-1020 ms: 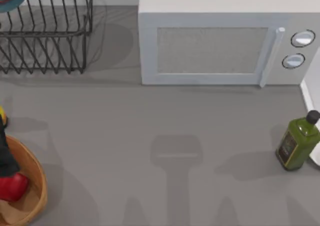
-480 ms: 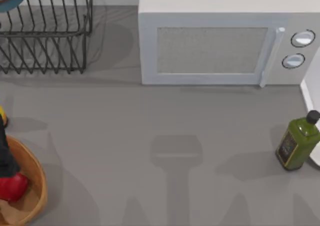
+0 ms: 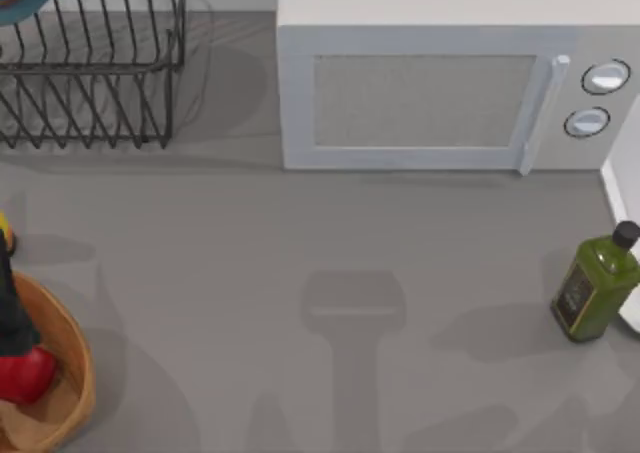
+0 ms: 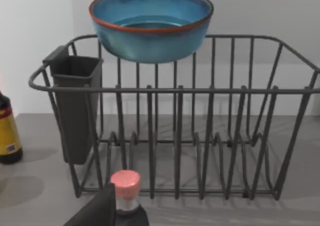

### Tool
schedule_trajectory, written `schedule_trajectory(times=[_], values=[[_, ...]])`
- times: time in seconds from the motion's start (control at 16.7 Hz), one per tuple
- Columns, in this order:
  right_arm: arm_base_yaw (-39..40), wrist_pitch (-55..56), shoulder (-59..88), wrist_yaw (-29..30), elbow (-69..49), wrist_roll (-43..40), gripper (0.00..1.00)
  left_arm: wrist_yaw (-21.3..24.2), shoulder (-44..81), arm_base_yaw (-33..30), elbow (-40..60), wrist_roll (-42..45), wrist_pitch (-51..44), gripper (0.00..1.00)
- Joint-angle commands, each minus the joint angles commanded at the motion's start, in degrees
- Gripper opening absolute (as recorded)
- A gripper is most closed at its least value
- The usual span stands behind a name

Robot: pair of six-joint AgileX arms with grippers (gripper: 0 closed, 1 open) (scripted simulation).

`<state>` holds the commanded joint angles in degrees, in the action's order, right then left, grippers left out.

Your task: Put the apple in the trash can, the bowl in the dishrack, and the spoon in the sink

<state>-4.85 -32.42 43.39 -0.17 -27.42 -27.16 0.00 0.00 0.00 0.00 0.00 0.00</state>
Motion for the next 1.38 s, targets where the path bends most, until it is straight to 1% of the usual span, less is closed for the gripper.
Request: schedule_trajectory(times=[0.36, 0.66, 1.14, 1.38], values=[[-2.5, -17.2, 23.0, 0.0, -14.7, -14.7, 1.00, 0.0, 0.0, 0.0, 0.0, 0.0, 0.0, 1.00], [-3.5, -24.9, 33.4, -0.1, -21.1, -21.3, 1.00, 0.0, 0.0, 0.0, 0.0, 0.0, 0.0, 1.00], [-3.3, -24.4, 34.0, -0.1, -20.6, -21.7, 1.00, 0.0, 0.0, 0.0, 0.0, 0.0, 0.0, 1.00], [-3.2, -15.7, 36.0, -0.1, -13.7, -21.5, 1.00, 0.0, 0.0, 0.0, 0.0, 0.0, 0.0, 1.00]])
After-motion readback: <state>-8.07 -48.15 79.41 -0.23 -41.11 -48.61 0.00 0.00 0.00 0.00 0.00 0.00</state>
